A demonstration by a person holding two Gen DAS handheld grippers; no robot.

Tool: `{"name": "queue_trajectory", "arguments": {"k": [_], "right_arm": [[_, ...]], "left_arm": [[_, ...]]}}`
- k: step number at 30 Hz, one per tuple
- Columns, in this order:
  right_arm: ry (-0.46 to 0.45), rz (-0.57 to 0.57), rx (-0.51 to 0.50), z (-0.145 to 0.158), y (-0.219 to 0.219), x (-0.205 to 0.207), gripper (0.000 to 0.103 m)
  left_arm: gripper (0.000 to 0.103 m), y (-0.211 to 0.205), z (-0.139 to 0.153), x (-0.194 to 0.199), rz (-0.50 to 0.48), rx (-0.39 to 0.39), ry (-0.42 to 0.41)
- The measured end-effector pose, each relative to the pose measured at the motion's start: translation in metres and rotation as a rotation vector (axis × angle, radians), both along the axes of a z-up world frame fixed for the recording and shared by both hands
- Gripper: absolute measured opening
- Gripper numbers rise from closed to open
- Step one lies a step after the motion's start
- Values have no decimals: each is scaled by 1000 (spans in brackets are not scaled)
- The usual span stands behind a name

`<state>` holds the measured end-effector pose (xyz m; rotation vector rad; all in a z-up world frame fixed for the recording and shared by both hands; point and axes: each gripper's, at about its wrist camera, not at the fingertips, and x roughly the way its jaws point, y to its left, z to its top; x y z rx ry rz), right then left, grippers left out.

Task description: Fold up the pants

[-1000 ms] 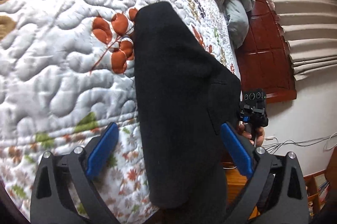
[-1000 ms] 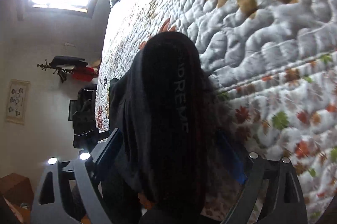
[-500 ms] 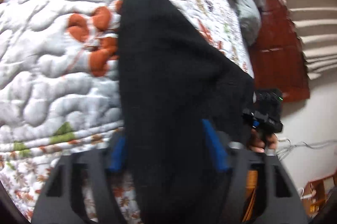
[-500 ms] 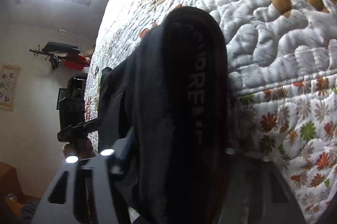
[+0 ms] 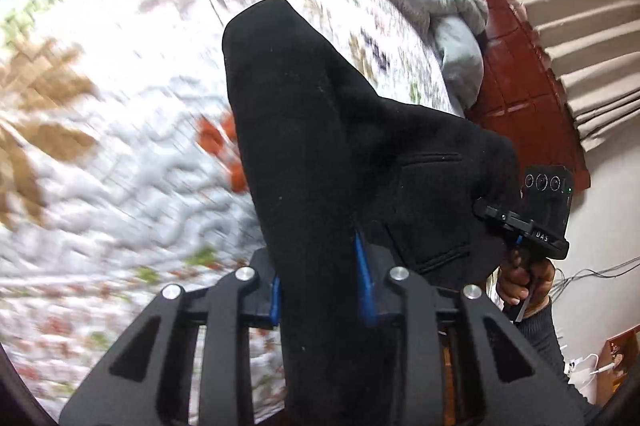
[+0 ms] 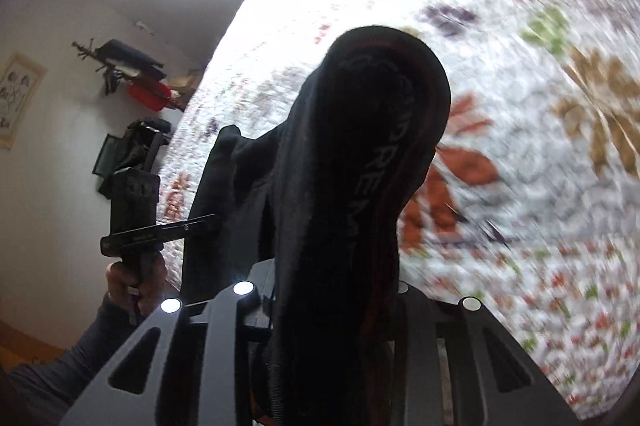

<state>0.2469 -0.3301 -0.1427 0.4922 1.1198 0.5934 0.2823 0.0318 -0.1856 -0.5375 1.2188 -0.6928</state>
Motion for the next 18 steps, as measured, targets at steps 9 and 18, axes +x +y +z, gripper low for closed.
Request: {"name": "queue_trajectory", "arguments": {"k": [9,18], "right_arm": [[-40,115,45,12,127,127,29],[32,181,63,-34,235,236,29]], "left_arm": [[27,127,31,73,133,65,-20],[27,231,-10,171,235,74,74]]}}
